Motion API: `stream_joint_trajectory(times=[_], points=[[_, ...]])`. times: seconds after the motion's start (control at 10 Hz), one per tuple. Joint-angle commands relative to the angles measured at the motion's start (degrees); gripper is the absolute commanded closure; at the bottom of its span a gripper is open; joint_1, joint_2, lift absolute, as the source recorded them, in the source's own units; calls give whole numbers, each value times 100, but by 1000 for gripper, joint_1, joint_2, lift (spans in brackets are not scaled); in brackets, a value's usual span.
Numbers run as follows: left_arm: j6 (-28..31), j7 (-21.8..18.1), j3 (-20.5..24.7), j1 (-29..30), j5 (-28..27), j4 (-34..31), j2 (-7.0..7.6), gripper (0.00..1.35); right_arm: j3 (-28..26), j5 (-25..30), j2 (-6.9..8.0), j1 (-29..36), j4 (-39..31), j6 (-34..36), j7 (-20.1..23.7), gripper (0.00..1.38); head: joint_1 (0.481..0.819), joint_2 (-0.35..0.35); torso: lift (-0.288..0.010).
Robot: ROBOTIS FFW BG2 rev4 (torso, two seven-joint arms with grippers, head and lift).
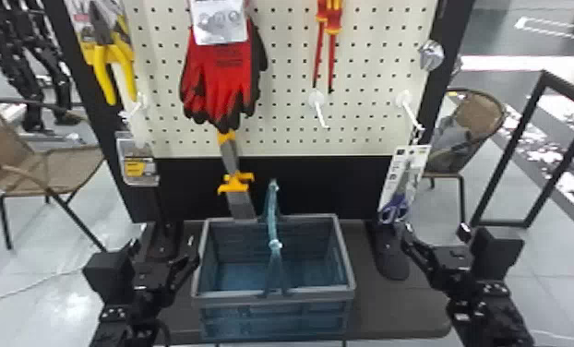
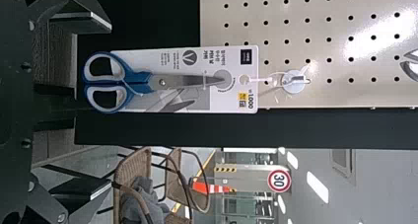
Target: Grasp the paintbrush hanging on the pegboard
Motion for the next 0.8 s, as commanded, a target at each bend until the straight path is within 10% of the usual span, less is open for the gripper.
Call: stream_joint_trajectory(times=[0.0,0.7], points=[[-31,-2,12,0,16,7,0,156,14,-45,0,-7,9,1,-13,182,549,0,-100],[-49,15,82,-44,210,86,26,157,5,-80,-8,19,-18,-17,-22,182,549,0,-100]])
